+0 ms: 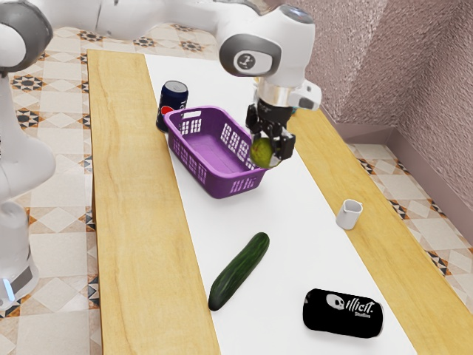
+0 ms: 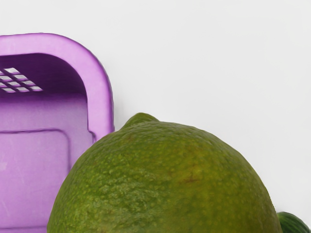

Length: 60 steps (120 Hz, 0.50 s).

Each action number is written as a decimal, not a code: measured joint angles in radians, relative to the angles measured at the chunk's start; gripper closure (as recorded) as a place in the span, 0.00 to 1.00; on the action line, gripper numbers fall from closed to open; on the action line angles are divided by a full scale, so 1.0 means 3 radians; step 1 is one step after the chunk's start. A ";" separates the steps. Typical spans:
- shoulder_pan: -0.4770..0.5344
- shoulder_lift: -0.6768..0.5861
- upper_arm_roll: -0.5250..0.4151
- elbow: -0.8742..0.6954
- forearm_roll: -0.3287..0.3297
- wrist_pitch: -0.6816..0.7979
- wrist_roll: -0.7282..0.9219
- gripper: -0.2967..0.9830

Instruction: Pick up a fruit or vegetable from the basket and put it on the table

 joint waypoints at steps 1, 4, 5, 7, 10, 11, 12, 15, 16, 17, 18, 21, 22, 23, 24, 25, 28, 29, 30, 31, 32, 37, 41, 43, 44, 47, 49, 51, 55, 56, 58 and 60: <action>-0.0006 0.0044 0.0000 0.0036 -0.0023 -0.0009 0.0002 0.45; -0.0013 0.0184 0.0001 0.0142 -0.0115 -0.0034 0.0011 0.45; -0.0017 0.0224 0.0001 0.0172 -0.0144 -0.0042 0.0014 0.45; -0.0028 0.0305 0.0006 0.0237 -0.0202 -0.0057 0.0021 0.45; -0.0029 0.0438 0.0005 0.0346 -0.0290 -0.0086 0.0033 0.45; -0.0028 0.0482 0.0005 0.0381 -0.0320 -0.0095 0.0038 0.45; -0.0023 0.0529 0.0005 0.0417 -0.0354 -0.0105 0.0043 0.45; 0.0011 0.0659 0.0002 0.0515 -0.0456 -0.0135 0.0060 0.46; 0.0035 0.0706 0.0001 0.0555 -0.0494 -0.0146 0.0067 0.46; 0.0063 0.0753 -0.0001 0.0596 -0.0531 -0.0157 0.0074 0.46; 0.0102 0.0804 -0.0008 0.0646 -0.0568 -0.0170 0.0081 0.46; 0.0247 0.0943 -0.0057 0.0792 -0.0670 -0.0211 0.0103 0.46; 0.0317 0.0986 -0.0098 0.0843 -0.0703 -0.0225 0.0111 0.46; 0.0377 0.1022 -0.0133 0.0886 -0.0733 -0.0239 0.0118 0.46; 0.0456 0.1057 -0.0190 0.0930 -0.0762 -0.0252 0.0125 0.46; 0.0540 0.1087 -0.0254 0.0971 -0.0789 -0.0265 0.0132 0.46; 0.0843 0.1164 -0.0513 0.1087 -0.0859 -0.0302 0.0155 0.45; 0.0943 0.1186 -0.0601 0.1121 -0.0879 -0.0315 0.0162 0.45; 0.1040 0.1208 -0.0688 0.1152 -0.0898 -0.0327 0.0169 0.45; 0.1123 0.1227 -0.0763 0.1180 -0.0916 -0.0339 0.0176 0.45; 0.1208 0.1244 -0.0842 0.1208 -0.0932 -0.0350 0.0183 0.45; 0.1504 0.1315 -0.1122 0.1304 -0.0997 -0.0401 0.0216 0.45; 0.1621 0.1354 -0.1240 0.1347 -0.1035 -0.0435 0.0241 0.45; 0.1658 0.1374 -0.1280 0.1362 -0.1051 -0.0449 0.0253 0.45; 0.1672 0.1384 -0.1296 0.1372 -0.1058 -0.0456 0.0259 0.45; 0.1702 0.1410 -0.1333 0.1399 -0.1077 -0.0476 0.0276 0.46; 0.1716 0.1430 -0.1350 0.1416 -0.1087 -0.0488 0.0287 0.45; 0.1726 0.1448 -0.1362 0.1439 -0.1096 -0.0498 0.0298 0.46; 0.1739 0.1473 -0.1378 0.1479 -0.1111 -0.0517 0.0319 0.46; 0.1742 0.1478 -0.1381 0.1487 -0.1114 -0.0522 0.0324 0.46; 0.1747 0.1490 -0.1385 0.1504 -0.1120 -0.0530 0.0334 0.45; 0.1750 0.1505 -0.1388 0.1518 -0.1125 -0.0537 0.0343 0.45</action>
